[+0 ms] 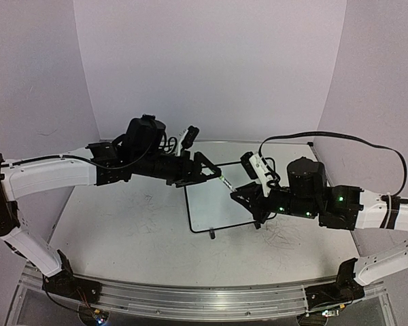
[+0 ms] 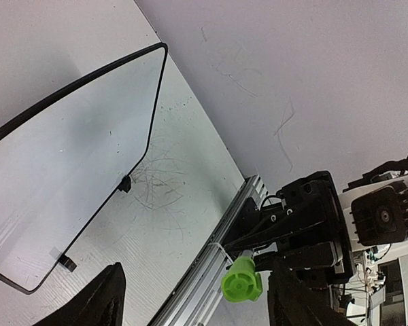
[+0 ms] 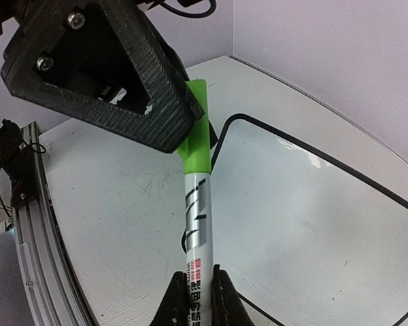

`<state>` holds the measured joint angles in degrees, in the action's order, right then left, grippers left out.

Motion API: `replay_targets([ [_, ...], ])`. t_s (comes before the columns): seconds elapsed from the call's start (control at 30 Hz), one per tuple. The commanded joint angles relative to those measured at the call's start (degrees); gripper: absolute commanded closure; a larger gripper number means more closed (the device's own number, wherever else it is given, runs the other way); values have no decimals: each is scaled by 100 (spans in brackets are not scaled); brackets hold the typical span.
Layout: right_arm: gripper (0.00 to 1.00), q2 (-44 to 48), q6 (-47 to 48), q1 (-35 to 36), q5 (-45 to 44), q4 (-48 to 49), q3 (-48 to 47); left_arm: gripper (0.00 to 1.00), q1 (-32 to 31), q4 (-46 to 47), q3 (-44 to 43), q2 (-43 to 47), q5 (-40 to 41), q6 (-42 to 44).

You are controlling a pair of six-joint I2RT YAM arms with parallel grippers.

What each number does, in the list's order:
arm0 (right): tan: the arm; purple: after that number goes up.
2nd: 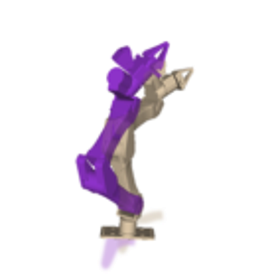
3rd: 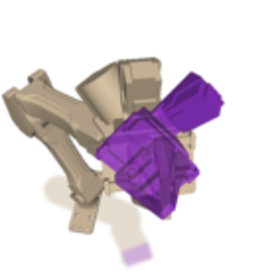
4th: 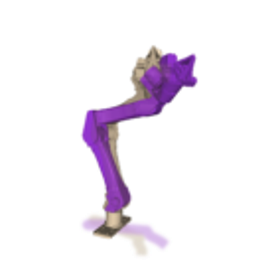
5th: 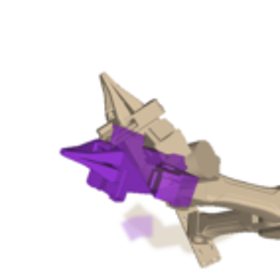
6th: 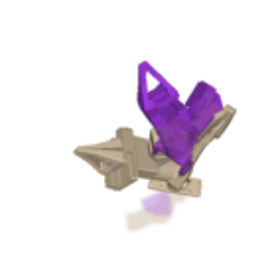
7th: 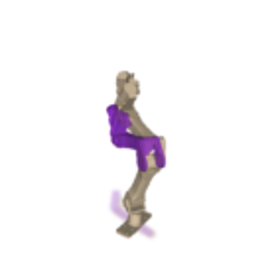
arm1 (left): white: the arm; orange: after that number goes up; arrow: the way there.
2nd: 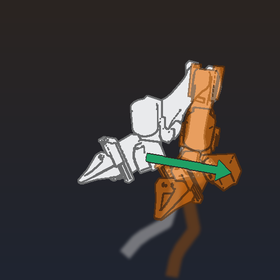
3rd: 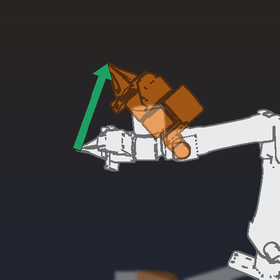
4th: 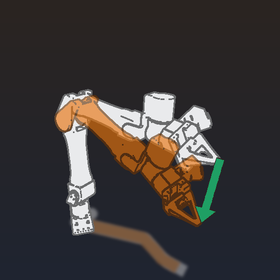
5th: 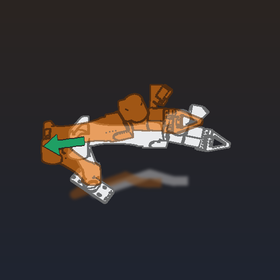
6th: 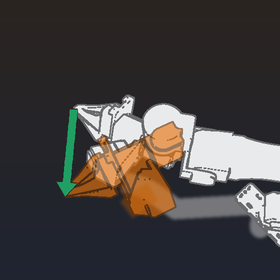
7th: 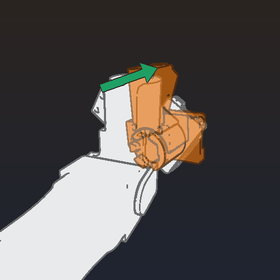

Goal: Write a sentence on the whiteboard
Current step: Pass from the right arm to the left

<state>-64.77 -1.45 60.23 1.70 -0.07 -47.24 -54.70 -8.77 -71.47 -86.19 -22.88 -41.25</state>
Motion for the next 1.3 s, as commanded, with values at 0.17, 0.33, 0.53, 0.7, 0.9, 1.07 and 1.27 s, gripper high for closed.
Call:
replay_targets([
  [0.17, 100, 81, 93, 45, -99, 227, -48, 41, 12, 304, -381, -214, -407, -295],
  [0.33, 100, 83, 100, 42, -134, 219, -6, 48, 19, 468, -422, -212, -319, -332],
  [0.53, 100, 106, 95, 42, -127, 218, 37, 54, 12, 567, -428, -217, -318, -315],
  [0.7, 100, 116, 96, 48, -146, 227, 52, 79, 3, 657, -407, -309, -441, -340],
  [0.9, 73, 147, -138, 45, -942, 218, 142, 100, 18, 678, -304, -145, -203, -194],
  [1.07, 18, 480, -945, 19, -1081, 564, 491, 100, 35, 1116, -140, -36, -166, -156],
  [1.27, 2, 1129, -2516, -755, 668, 2187, 1206, 100, 56, 1941, -43, 103, -462, -162],
])
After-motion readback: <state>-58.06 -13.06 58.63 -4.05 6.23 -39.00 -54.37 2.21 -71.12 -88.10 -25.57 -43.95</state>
